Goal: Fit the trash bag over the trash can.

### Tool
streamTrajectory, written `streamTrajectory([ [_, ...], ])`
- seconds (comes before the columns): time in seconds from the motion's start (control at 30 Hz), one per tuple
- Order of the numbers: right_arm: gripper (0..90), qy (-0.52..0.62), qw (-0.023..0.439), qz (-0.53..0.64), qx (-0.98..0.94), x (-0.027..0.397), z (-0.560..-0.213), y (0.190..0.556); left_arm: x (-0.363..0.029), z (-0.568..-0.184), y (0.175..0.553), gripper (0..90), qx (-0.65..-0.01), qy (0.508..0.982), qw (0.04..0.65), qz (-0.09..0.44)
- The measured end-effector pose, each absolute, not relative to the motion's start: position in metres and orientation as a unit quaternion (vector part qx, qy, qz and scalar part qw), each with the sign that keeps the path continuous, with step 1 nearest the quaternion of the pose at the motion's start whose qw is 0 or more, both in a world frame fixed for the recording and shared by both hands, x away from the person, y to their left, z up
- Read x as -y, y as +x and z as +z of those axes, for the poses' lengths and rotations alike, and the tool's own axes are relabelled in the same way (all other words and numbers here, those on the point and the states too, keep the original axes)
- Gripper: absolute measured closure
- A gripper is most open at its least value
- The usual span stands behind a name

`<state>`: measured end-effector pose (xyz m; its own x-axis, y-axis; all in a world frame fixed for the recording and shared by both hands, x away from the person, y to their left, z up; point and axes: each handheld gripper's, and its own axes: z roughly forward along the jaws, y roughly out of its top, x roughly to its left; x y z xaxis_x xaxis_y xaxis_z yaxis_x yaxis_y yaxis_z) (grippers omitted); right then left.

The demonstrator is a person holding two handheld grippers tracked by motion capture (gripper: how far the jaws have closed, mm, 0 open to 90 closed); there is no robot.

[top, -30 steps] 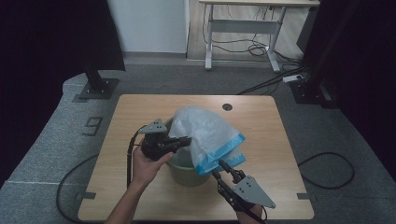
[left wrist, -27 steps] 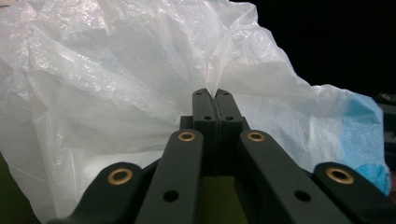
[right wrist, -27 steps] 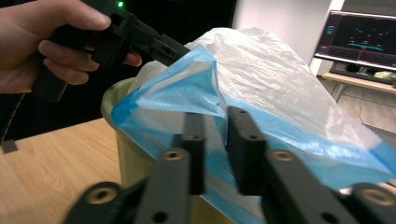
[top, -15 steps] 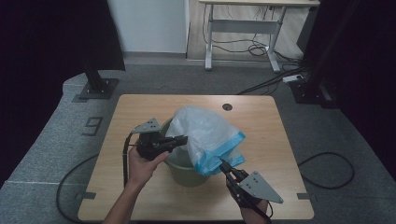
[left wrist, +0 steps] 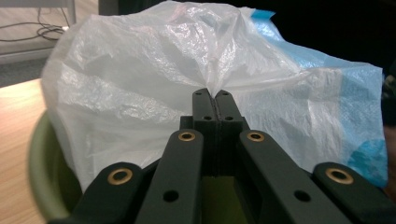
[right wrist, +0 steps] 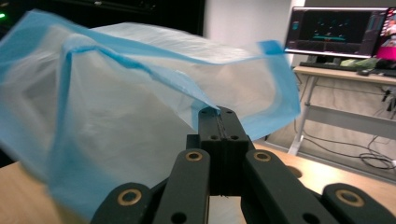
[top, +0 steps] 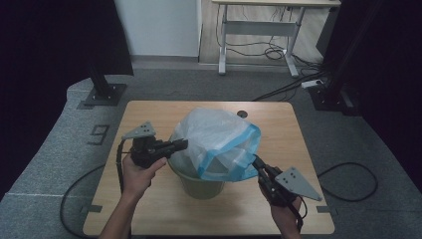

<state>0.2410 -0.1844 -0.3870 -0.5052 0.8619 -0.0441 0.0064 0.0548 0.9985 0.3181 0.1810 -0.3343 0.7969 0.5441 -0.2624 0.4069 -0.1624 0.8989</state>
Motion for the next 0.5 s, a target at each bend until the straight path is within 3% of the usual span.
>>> streamTrajectory([
  [0.5, 89.0, 0.369, 0.350, 0.581, -0.635, 0.204, -0.379, 0.268, -0.208, -0.334, 0.321, 89.1, -0.336, 0.751, 0.564, 0.072],
])
